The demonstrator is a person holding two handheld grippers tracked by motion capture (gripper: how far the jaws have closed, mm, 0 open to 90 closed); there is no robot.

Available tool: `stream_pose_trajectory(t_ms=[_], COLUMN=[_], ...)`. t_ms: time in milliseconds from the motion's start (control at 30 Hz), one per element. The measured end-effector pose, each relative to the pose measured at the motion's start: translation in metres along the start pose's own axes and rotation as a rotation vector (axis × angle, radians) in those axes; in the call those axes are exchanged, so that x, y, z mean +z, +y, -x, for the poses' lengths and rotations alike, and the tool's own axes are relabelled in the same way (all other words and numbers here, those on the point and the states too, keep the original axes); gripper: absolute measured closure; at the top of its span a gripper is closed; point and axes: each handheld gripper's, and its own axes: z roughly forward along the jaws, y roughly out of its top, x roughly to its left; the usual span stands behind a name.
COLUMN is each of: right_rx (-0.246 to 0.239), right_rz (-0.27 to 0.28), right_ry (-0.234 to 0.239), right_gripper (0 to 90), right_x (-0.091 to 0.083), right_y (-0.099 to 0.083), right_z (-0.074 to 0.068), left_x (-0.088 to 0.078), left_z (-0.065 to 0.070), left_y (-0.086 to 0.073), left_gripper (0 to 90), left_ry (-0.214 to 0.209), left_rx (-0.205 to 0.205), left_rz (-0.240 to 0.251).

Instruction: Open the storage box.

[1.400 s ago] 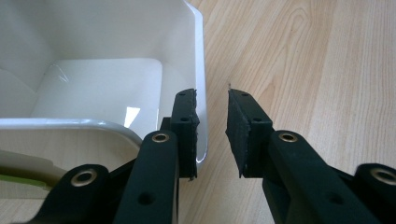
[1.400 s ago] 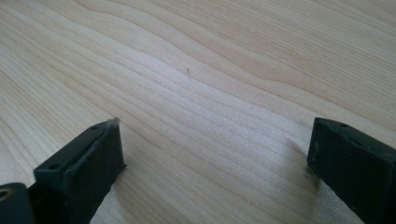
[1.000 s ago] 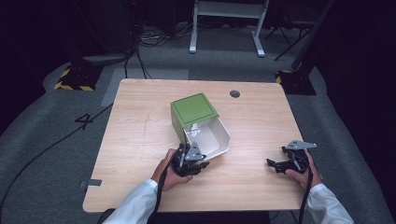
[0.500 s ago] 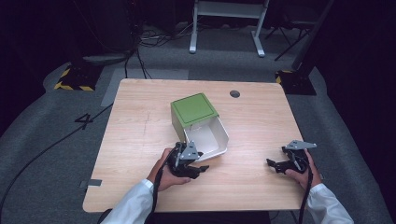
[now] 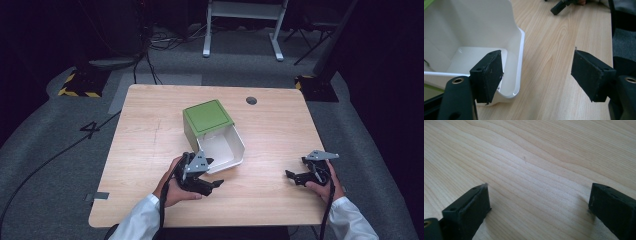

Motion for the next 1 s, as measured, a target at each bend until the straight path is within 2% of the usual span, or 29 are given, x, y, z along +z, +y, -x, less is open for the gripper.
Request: stream_pose_trajectory(t_ms=[167, 367, 700, 733, 1000], right_rx=[0.0, 0.0, 0.0, 0.0, 0.0], right_rz=[0.0, 0.0, 0.0, 0.0, 0.0], right_ry=[0.0, 0.0, 0.0, 0.0, 0.0], right_gripper=[3.7, 3.6, 3.7, 3.7, 3.7], right_x=[0.0, 0.0, 0.0, 0.0, 0.0], right_y=[0.0, 0.0, 0.0, 0.0, 0.0], right_z=[0.0, 0.0, 0.0, 0.0, 0.0], left_x=[-0.015, -0.024, -0.035, -0.038, -0.047], left_z=[0.003, -0.004, -0.025, -0.031, -0.047], left_y=[-0.002, -0.014, -0.047, -0.054, -0.074], left_gripper=[22.1, 21.1, 20.0, 19.9, 19.8], left_ry=[0.02, 0.057, 0.15, 0.173, 0.221], left_rx=[0.001, -0.024, -0.066, -0.077, -0.118], left_rz=[0.024, 0.002, -0.098, -0.122, -0.152])
